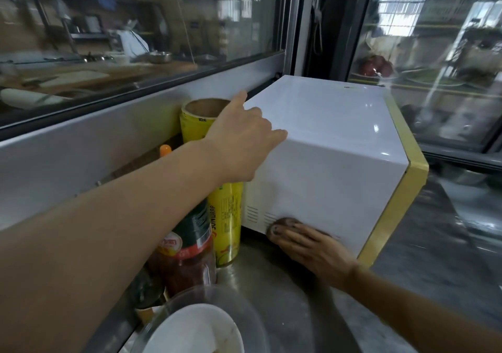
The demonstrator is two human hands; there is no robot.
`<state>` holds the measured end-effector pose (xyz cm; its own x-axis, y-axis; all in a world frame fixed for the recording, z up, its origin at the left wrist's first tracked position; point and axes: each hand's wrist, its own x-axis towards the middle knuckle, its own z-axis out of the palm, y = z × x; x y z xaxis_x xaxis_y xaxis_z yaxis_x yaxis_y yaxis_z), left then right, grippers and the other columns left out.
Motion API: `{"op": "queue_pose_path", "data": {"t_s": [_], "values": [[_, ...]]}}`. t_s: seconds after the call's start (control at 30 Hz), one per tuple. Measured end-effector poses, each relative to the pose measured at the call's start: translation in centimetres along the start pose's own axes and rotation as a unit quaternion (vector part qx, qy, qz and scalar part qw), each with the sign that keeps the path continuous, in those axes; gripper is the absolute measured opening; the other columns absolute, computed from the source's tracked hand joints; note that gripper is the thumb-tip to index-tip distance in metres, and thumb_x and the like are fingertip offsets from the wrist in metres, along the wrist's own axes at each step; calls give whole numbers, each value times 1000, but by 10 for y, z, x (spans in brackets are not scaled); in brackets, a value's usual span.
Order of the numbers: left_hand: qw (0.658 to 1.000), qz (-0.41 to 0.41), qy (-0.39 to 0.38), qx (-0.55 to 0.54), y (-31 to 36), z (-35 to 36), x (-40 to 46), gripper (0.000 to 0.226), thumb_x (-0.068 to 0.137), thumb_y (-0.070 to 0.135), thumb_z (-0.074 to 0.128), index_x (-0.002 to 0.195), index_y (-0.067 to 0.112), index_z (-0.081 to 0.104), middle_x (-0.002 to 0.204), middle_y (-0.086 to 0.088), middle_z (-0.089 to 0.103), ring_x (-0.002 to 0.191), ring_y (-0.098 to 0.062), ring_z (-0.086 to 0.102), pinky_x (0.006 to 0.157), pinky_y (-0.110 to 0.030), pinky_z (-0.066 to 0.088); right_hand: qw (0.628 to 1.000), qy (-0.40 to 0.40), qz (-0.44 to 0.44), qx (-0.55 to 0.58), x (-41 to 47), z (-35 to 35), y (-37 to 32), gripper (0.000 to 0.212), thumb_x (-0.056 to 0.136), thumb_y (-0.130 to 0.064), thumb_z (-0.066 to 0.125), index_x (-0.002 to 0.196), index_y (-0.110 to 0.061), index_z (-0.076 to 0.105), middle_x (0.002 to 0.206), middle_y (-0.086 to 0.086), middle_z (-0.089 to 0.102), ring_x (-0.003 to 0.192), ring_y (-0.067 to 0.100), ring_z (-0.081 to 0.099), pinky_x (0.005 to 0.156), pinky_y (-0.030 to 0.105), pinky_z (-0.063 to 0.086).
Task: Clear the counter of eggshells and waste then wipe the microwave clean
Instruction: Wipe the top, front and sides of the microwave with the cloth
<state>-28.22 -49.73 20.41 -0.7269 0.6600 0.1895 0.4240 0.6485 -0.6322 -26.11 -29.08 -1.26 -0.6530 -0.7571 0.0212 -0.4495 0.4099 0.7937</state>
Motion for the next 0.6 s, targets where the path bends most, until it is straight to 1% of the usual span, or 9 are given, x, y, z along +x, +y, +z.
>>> {"op": "queue_pose_path", "data": {"t_s": [0.03, 0.07, 0.1, 0.13, 0.27, 0.4, 0.5, 0.53, 0.6], "values": [[1000, -2, 1, 8, 0, 1, -1, 68, 79, 38, 60, 139, 28, 28, 118, 6, 60, 112, -22, 52, 103, -47, 22, 1000, 7, 5, 5, 16, -3, -2, 43, 90, -28, 40, 132, -29, 49, 141, -12, 45, 132, 6, 39, 114, 36, 1], [1000, -2, 1, 13, 0, 2, -1, 70, 81, 38, 59, 141, 28, 25, 120, 6, 59, 111, -22, 53, 103, -47, 23, 1000, 0, 9, 16, 31, -8, -3, 39, 87, -37, 53, 126, -34, 55, 135, -16, 51, 126, 2, 46, 112, 33, 2], [1000, -2, 1, 13, 0, 2, -1, 70, 81, 37, 58, 142, 29, 23, 121, 6, 59, 110, -22, 54, 102, -46, 24, 1000, -5, 6, 20, 42, -11, -7, 42, 82, -44, 63, 123, -38, 57, 132, -19, 53, 124, 0, 47, 111, 33, 1], [1000, -5, 3, 9, 1, 3, 0, 70, 82, 35, 57, 143, 30, 22, 121, 7, 59, 109, -22, 54, 100, -44, 26, 1000, 0, 3, 20, 52, -10, -9, 46, 78, -48, 66, 123, -39, 57, 132, -20, 53, 124, -1, 47, 111, 34, 0], [1000, -9, 11, -7, 1, 3, 1, 68, 82, 34, 57, 142, 31, 24, 118, 8, 61, 106, -21, 56, 97, -42, 28, 999, 11, 11, 47, 40, -9, -2, 52, 75, -46, 70, 125, -37, 56, 132, -18, 53, 125, 1, 47, 112, 33, 2], [1000, -8, 8, 4, 2, 2, 1, 61, 83, 32, 56, 138, 29, 29, 115, 7, 62, 105, -22, 54, 95, -43, 28, 999, -31, -18, 3, -34, 0, 13, 78, 64, -37, 79, 132, -27, 43, 141, -12, 42, 131, 10, 42, 113, 37, 4], [1000, -16, -8, 16, 8, -2, 2, 59, 84, 26, 53, 138, 24, 30, 121, 4, 58, 116, -22, 48, 106, -49, 20, 999, -30, -16, -4, -73, -9, 33, 72, 64, -30, 71, 133, -24, 49, 141, -8, 45, 130, 12, 44, 113, 38, 4], [1000, -21, -13, 12, 11, -4, 2, 60, 84, 24, 53, 139, 22, 28, 124, 2, 55, 120, -23, 46, 109, -50, 17, 1000, -26, -5, 0, -78, -15, 40, 73, 64, -32, 70, 133, -24, 49, 142, -7, 44, 133, 13, 41, 113, 38, 4], [999, -33, -13, -1, 18, -8, 3, 63, 83, 19, 53, 140, 17, 25, 131, -2, 48, 124, -23, 43, 111, -49, 15, 999, -17, 40, 1, -77, -32, 59, 83, 65, -36, 71, 140, -23, 39, 149, -4, 31, 140, 16, 25, 114, 40, 3]]}}
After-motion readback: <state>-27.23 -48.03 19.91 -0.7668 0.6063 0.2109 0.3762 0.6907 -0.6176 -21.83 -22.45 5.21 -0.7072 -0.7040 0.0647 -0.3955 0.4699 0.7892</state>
